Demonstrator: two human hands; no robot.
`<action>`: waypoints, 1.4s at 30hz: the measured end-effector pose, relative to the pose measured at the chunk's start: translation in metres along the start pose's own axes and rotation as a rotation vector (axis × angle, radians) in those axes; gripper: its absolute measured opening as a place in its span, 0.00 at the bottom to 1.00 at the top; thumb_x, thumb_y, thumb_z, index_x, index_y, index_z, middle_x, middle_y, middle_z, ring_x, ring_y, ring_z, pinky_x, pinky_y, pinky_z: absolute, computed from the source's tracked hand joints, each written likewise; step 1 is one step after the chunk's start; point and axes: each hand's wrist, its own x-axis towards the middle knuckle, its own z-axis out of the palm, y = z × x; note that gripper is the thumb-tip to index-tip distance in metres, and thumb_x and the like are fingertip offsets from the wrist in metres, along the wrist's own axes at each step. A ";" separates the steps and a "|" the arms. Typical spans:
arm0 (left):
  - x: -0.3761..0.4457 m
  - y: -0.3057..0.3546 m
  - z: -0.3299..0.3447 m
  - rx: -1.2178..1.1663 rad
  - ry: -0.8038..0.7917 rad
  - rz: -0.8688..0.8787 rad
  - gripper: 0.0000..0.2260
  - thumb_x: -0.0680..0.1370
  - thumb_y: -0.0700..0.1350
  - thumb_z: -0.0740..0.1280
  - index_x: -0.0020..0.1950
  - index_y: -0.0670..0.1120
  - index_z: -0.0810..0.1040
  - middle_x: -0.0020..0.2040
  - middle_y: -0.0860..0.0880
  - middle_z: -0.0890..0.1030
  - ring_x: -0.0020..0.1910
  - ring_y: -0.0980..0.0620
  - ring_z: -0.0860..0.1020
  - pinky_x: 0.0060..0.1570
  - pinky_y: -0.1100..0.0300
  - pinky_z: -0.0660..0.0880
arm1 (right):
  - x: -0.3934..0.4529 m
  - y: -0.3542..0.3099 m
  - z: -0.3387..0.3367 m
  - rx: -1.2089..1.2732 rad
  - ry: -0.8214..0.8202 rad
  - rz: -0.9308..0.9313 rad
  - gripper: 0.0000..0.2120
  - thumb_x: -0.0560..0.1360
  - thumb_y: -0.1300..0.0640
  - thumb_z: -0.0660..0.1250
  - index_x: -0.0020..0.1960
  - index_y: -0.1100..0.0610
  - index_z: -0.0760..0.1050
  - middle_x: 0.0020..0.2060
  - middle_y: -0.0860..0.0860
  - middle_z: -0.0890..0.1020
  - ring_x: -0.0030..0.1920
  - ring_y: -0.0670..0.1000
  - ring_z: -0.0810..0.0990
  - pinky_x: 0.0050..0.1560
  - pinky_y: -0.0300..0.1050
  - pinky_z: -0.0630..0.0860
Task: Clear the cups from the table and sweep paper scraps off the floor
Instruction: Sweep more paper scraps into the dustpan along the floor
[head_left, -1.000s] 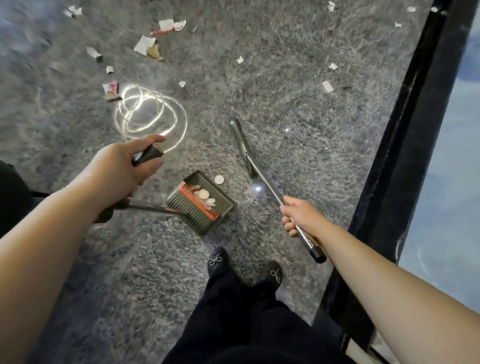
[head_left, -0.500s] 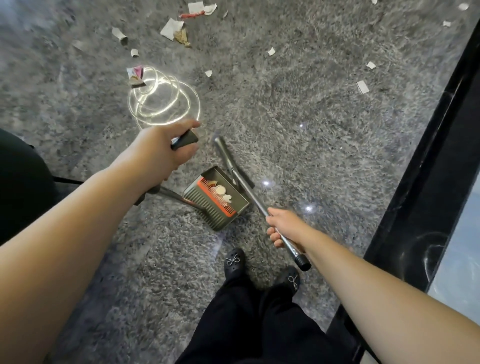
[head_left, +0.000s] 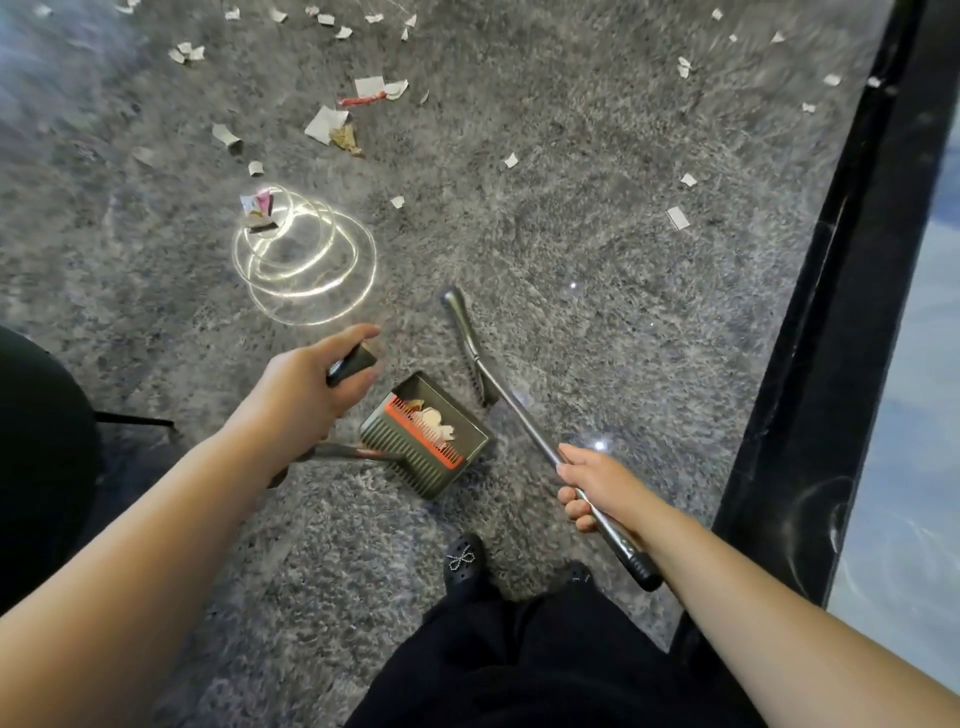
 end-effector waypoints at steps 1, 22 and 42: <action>0.000 0.003 0.000 -0.003 0.006 -0.002 0.19 0.77 0.51 0.70 0.64 0.69 0.73 0.40 0.59 0.78 0.23 0.60 0.73 0.24 0.69 0.68 | -0.003 -0.004 -0.005 0.025 0.015 -0.006 0.26 0.82 0.63 0.55 0.78 0.51 0.53 0.27 0.52 0.68 0.20 0.45 0.65 0.20 0.36 0.63; 0.194 0.225 0.047 0.131 0.041 0.137 0.20 0.79 0.54 0.66 0.70 0.65 0.68 0.46 0.53 0.79 0.35 0.55 0.77 0.35 0.60 0.71 | -0.013 -0.181 -0.200 0.175 0.174 -0.065 0.23 0.83 0.62 0.53 0.76 0.54 0.56 0.31 0.53 0.66 0.18 0.44 0.63 0.18 0.34 0.61; 0.434 0.300 0.010 0.096 0.084 0.086 0.18 0.79 0.56 0.65 0.67 0.68 0.69 0.43 0.52 0.79 0.32 0.48 0.76 0.34 0.54 0.78 | 0.095 -0.415 -0.269 0.106 0.189 -0.121 0.23 0.81 0.62 0.56 0.74 0.53 0.61 0.27 0.52 0.68 0.19 0.44 0.64 0.19 0.34 0.62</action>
